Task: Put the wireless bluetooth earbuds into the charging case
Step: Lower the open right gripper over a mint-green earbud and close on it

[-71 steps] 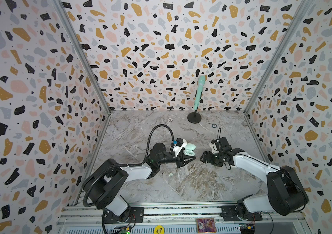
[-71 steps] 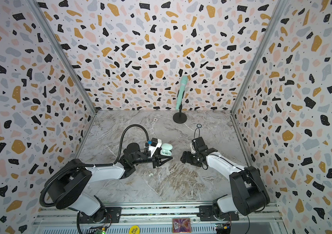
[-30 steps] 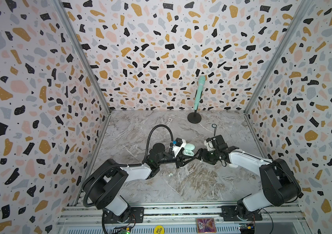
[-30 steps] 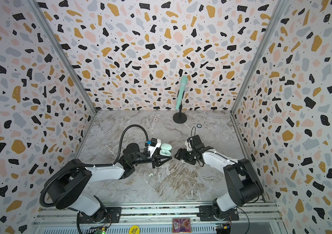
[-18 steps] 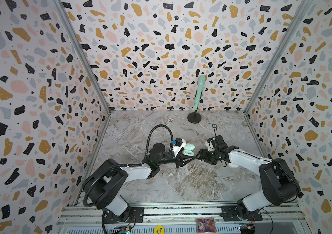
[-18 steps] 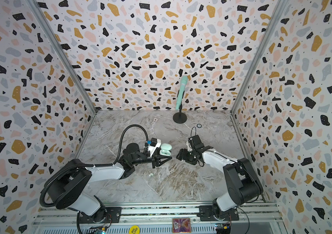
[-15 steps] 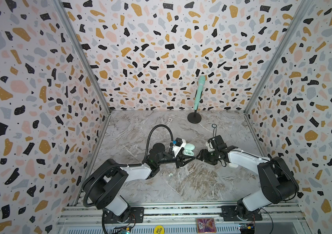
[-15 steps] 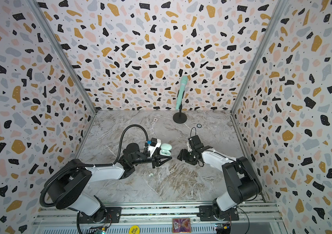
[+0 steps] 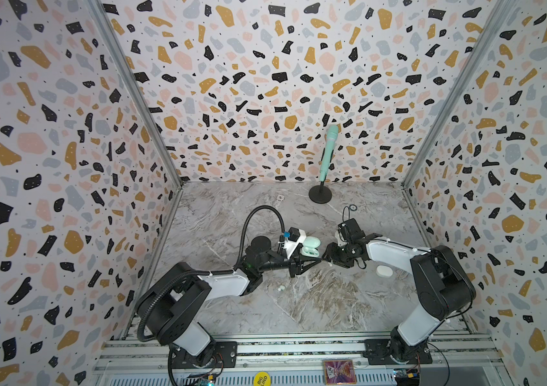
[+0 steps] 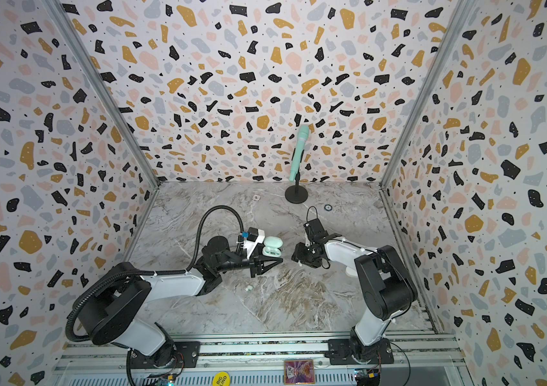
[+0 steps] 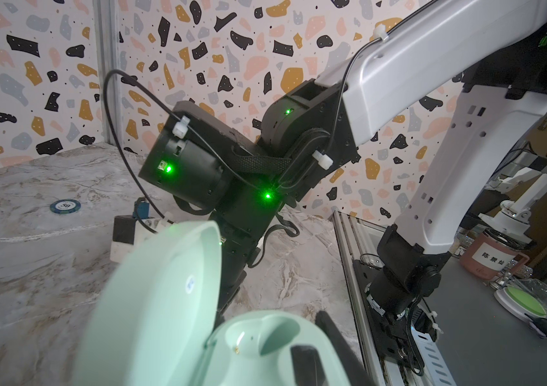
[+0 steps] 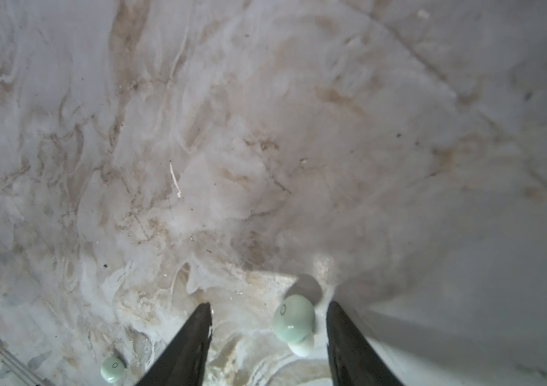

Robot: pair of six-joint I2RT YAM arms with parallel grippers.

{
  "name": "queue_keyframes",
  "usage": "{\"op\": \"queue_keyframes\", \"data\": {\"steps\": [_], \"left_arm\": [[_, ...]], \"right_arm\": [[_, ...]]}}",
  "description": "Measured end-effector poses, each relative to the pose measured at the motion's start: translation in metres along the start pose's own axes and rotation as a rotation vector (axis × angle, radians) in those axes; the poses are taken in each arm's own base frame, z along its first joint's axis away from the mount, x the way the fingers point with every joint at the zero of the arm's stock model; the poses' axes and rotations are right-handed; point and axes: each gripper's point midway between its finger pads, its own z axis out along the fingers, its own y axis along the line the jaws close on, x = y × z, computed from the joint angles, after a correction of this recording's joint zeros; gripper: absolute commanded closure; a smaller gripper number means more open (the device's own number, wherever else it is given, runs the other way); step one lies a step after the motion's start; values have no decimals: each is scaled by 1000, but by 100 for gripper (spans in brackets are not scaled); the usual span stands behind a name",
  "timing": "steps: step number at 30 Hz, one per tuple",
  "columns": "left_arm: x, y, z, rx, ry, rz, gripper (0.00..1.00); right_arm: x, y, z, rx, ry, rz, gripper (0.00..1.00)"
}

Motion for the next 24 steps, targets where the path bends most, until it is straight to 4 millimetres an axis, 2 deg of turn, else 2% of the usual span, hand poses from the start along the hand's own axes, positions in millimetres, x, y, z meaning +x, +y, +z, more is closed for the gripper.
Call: {"op": "queue_keyframes", "data": {"steps": [6, 13, 24], "left_arm": [[1, 1, -3, -6, -1, -3, 68], [-1, 0, -3, -4, -11, -2, 68], [-2, 2, -5, -8, -19, -9, 68]], "right_arm": [[3, 0, 2, 24, 28, -20, 50], [4, 10, 7, 29, 52, -58, 54], [3, 4, 9, 111, 61, -92, 60]]}}
